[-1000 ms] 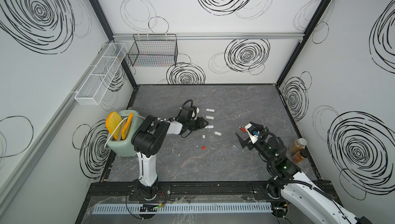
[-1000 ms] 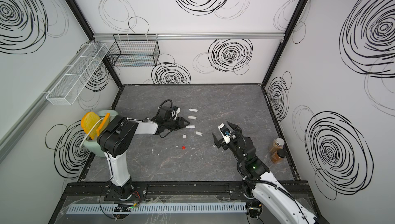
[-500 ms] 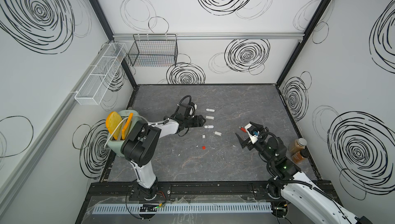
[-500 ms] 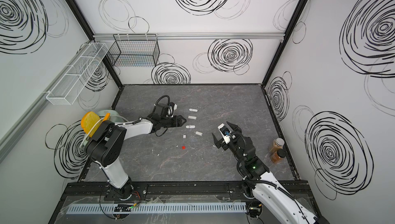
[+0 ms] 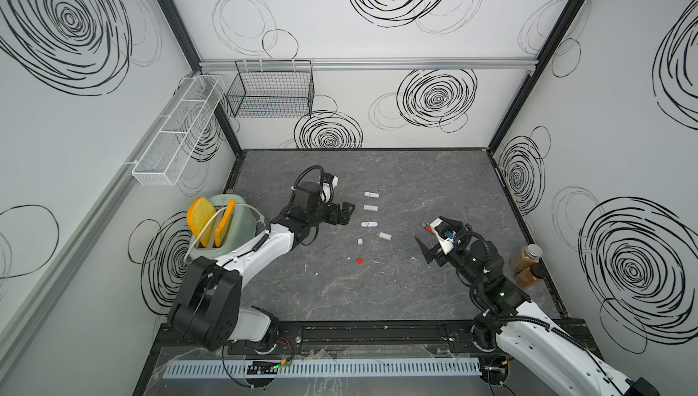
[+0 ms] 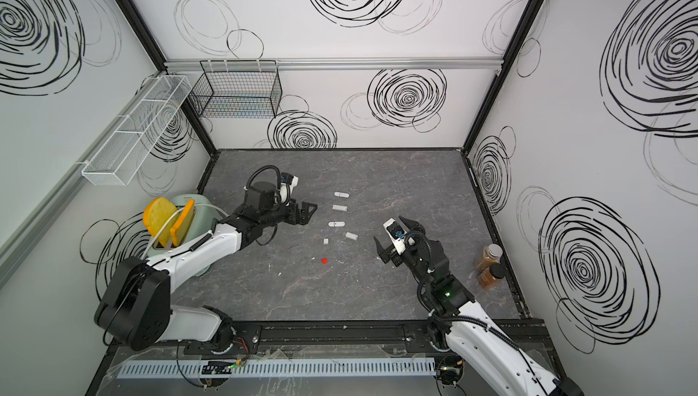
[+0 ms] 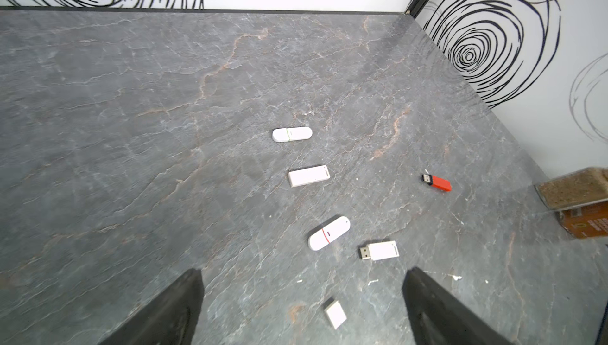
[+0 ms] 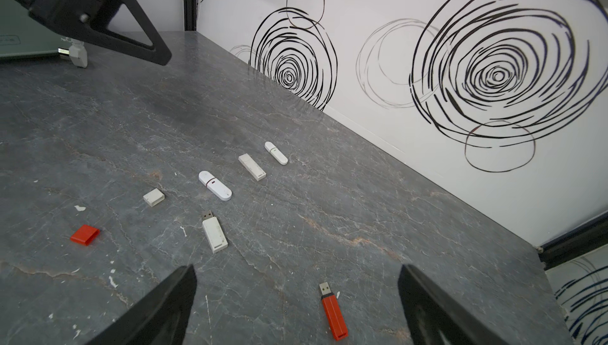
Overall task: Close the usb drive cover
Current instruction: Pick up the cover from the center of the board.
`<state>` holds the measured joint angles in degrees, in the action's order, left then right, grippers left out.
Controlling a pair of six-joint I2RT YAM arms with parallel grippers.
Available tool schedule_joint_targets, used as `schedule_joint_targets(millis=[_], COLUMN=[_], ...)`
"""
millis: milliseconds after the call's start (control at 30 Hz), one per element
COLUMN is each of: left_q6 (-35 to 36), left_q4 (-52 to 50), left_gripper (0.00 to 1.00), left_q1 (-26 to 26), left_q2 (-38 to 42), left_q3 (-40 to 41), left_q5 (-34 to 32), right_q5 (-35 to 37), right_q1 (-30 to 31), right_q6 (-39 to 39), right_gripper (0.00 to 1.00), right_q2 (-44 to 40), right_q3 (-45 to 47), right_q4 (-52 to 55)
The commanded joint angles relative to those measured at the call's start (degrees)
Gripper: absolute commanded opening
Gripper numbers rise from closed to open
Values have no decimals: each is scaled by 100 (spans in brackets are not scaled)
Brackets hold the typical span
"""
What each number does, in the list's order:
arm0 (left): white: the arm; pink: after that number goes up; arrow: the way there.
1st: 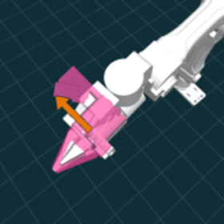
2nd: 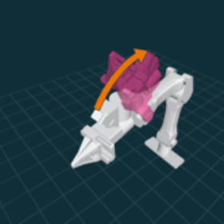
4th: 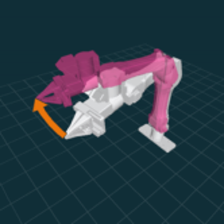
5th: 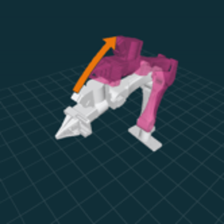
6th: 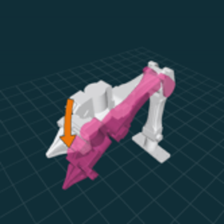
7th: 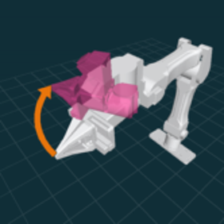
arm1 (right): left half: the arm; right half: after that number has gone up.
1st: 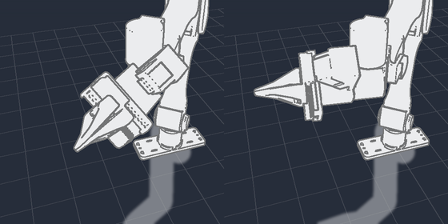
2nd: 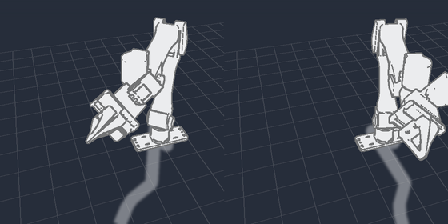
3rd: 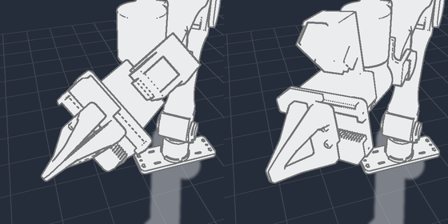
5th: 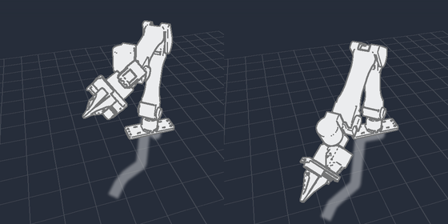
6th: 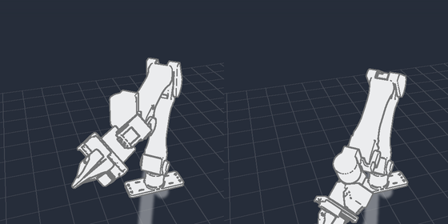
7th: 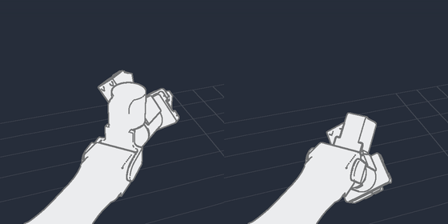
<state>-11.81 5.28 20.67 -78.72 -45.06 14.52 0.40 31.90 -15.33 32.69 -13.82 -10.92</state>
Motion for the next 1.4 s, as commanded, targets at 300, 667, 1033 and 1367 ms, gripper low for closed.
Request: schedule_joint_targets(millis=[300, 667, 1033, 1367], left_q6=[926, 1042, 946, 924], left_q4=[696, 1081, 1304, 1299], left_gripper=[98, 98, 98, 98], left_q1=[-482, -632, -814, -942], left_q2=[972, 1315, 1453, 1453], left_q3=[812, 1264, 1447, 1455], left_q5=[377, 420, 418, 413], right_q5=[-694, -1737, -1764, -1797], right_q1=[147, 471, 1070, 1222], right_q6=[-149, -581, -1424, -1567], right_gripper=[99, 91, 82, 74], right_q2=[985, 3084, 5278, 6592], right_q3=[-819, -2197, -3902, -5049], right_q4=[644, 1575, 2645, 3605])
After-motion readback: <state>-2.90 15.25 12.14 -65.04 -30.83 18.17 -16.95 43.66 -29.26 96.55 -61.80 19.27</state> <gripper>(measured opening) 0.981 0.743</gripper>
